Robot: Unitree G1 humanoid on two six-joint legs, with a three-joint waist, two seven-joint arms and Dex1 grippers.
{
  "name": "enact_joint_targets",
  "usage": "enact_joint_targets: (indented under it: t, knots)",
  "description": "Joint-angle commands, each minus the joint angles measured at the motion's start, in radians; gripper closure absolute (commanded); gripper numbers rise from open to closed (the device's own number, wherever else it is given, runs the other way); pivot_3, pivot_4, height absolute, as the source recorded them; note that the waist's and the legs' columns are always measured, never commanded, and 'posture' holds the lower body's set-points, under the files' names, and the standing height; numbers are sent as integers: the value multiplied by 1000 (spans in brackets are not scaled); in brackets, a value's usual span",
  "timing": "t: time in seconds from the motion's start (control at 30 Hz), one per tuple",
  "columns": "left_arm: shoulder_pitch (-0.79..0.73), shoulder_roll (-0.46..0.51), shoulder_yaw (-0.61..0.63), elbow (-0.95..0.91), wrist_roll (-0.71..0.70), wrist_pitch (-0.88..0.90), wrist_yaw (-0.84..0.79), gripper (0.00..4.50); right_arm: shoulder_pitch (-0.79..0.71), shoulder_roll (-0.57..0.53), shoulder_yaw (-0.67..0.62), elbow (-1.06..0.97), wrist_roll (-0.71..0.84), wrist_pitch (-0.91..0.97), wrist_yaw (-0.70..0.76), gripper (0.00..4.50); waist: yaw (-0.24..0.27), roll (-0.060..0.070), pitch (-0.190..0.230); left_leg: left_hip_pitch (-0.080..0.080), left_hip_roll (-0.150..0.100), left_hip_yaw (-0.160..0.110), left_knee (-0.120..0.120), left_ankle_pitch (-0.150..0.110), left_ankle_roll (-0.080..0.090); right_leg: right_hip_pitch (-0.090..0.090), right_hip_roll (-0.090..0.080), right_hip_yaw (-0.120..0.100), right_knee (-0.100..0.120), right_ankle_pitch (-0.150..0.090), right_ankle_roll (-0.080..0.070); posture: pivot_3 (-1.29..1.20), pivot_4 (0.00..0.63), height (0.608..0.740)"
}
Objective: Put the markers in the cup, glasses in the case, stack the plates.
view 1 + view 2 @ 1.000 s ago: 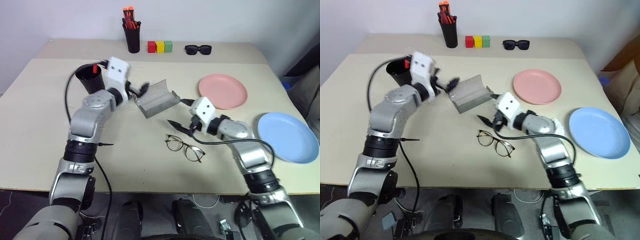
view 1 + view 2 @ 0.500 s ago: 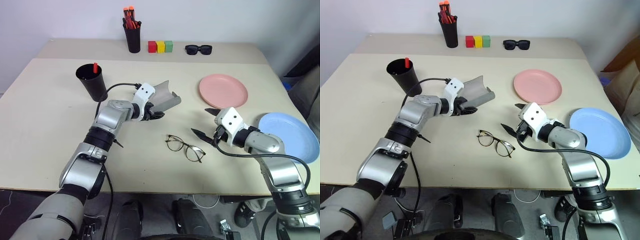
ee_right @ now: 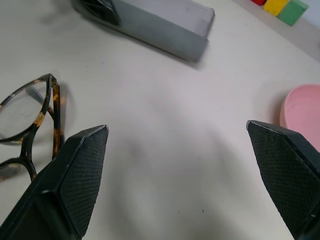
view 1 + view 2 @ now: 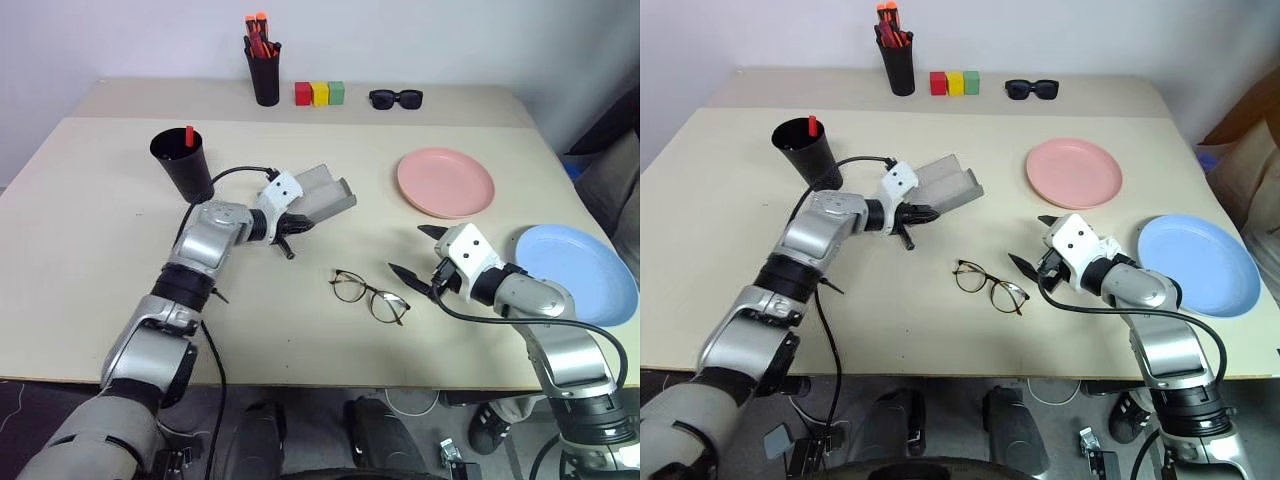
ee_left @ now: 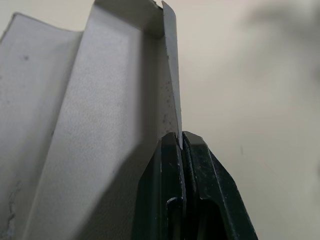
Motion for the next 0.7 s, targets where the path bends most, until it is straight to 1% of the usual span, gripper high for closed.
enact_joint_targets:
  t: [0.03, 0.1, 0.23, 0.33, 0.5, 0.53, 0.57, 0.7]
  knots:
    - [52, 83, 24, -136, -35, -73, -130, 4454, -14, -13, -20, -45, 21, 1, 8, 0, 2, 0, 0, 0, 0, 0, 0, 0, 0, 0, 0, 0, 0, 0, 0, 0, 150, 725]
    - [99, 148, 30, -200, -58, -78, -214, 4454, -18, -18, -16, -47, 33, 11, 23, 0, 1, 0, 0, 0, 0, 0, 0, 0, 0, 0, 0, 0, 0, 0, 0, 0, 150, 725]
    - [159, 239, 22, -260, -71, -59, -312, 4454, -20, -37, -8, -62, 64, 49, 68, 0, 4, 0, 0, 0, 0, 0, 0, 0, 0, 0, 0, 0, 0, 0, 0, 0, 150, 725]
    - [185, 265, 20, -268, -70, -72, -343, 4454, -20, -57, -4, -74, 91, 88, 108, 0, 5, 0, 0, 0, 0, 0, 1, 0, 1, 0, -1, 0, 0, 0, 0, 0, 150, 725]
    - [196, 271, 19, -256, -61, -69, -360, 4454, -34, -88, -1, -107, 131, 160, 147, 0, 3, 0, 0, 0, 0, 0, 1, 0, 1, 0, 0, 0, 0, 0, 0, 0, 150, 725]
    - [196, 270, 21, -254, -60, -68, -360, 3912, -40, -97, 4, -123, 140, 185, 154, 0, 3, 0, 0, 0, 0, 0, 1, 0, 1, 0, 0, 0, 0, 0, 0, 0, 150, 725]
    - [196, 269, 22, -252, -60, -69, -361, 3600, -45, -105, 9, -139, 148, 208, 158, 0, 3, 0, 0, 0, 0, 0, 1, 0, 1, 0, 0, 0, 0, 0, 0, 0, 150, 725]
    - [194, 262, 33, -238, -38, -119, -324, 1521, -65, -121, 38, -197, 165, 293, 159, 0, 2, 0, 0, 0, 0, 0, 1, 0, 1, 0, 0, 0, 0, 0, 0, 0, 150, 725]
